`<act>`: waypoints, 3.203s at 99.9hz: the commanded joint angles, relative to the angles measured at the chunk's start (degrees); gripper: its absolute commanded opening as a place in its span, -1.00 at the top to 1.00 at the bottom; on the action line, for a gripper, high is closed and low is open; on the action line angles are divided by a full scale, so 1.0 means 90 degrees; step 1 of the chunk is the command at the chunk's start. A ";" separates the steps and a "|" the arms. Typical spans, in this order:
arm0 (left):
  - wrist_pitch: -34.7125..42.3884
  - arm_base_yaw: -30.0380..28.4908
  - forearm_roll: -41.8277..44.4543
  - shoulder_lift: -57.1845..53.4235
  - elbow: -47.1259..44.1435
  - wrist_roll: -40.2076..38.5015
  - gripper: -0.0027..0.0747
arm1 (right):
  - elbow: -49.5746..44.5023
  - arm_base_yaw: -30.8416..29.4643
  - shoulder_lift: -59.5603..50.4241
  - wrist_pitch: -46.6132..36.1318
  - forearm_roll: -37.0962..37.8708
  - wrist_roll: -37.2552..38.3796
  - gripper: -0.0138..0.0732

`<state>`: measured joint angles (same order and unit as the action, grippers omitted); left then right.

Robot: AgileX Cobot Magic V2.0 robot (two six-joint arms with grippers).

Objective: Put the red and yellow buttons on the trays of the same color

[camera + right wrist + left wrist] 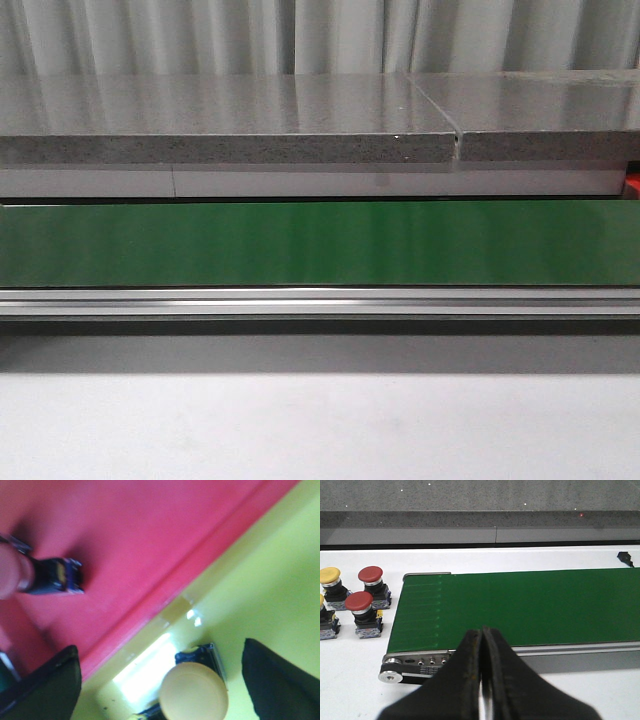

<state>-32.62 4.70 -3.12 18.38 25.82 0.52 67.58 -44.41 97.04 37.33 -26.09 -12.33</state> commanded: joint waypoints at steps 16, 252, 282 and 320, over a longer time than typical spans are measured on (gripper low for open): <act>0.0461 0.0049 -0.0078 0.0052 0.0172 -0.0010 0.98 | 0.0153 0.0743 -0.1313 -0.0413 -0.0182 -0.0171 -0.80; 0.0413 0.0049 -0.0078 0.0052 0.0172 -0.0010 0.90 | -0.3412 0.3874 -0.7006 -0.0441 -0.0177 -0.1501 0.83; 0.0402 0.0049 -0.0078 0.0052 0.0172 -0.0010 -0.50 | -0.3412 0.3874 -0.7006 -0.0441 -0.0177 -0.1501 0.83; 0.0368 0.0049 -0.0078 0.0052 0.0142 -0.0010 -0.71 | -0.3412 0.3874 -0.7006 -0.0441 -0.0177 -0.1501 0.83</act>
<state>-33.11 4.70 -3.12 18.38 25.71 0.52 35.53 -9.56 33.94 36.65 -26.41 -25.24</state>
